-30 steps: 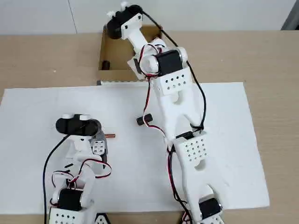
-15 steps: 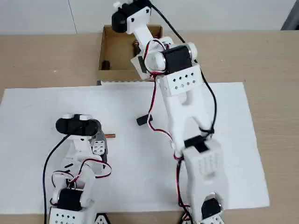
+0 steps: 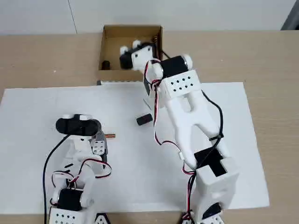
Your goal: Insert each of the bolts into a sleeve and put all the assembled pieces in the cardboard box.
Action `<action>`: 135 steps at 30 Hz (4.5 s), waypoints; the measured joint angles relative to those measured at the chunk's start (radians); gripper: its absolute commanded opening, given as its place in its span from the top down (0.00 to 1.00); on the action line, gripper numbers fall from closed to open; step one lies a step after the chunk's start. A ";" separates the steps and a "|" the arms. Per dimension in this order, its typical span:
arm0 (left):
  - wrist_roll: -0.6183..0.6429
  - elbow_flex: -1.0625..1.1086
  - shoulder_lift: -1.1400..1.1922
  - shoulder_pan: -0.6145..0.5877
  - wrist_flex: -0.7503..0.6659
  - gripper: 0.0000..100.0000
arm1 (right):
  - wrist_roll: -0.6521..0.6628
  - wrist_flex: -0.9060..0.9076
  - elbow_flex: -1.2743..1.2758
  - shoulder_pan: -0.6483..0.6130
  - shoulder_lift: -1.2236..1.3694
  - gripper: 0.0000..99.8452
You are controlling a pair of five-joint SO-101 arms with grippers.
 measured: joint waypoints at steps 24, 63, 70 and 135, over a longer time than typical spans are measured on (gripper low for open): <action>0.000 0.000 0.000 0.000 0.000 0.99 | 0.649 -0.109 0.123 -0.083 0.060 0.83; 0.000 0.000 0.000 0.000 0.000 0.99 | 0.667 -0.265 0.106 -0.120 0.295 0.99; 0.000 0.000 0.000 0.000 0.000 0.99 | 0.571 -0.210 0.129 -0.126 0.184 0.99; 0.724 -1.119 1.281 -0.064 0.459 0.99 | -0.181 -0.146 1.134 0.482 -0.956 1.00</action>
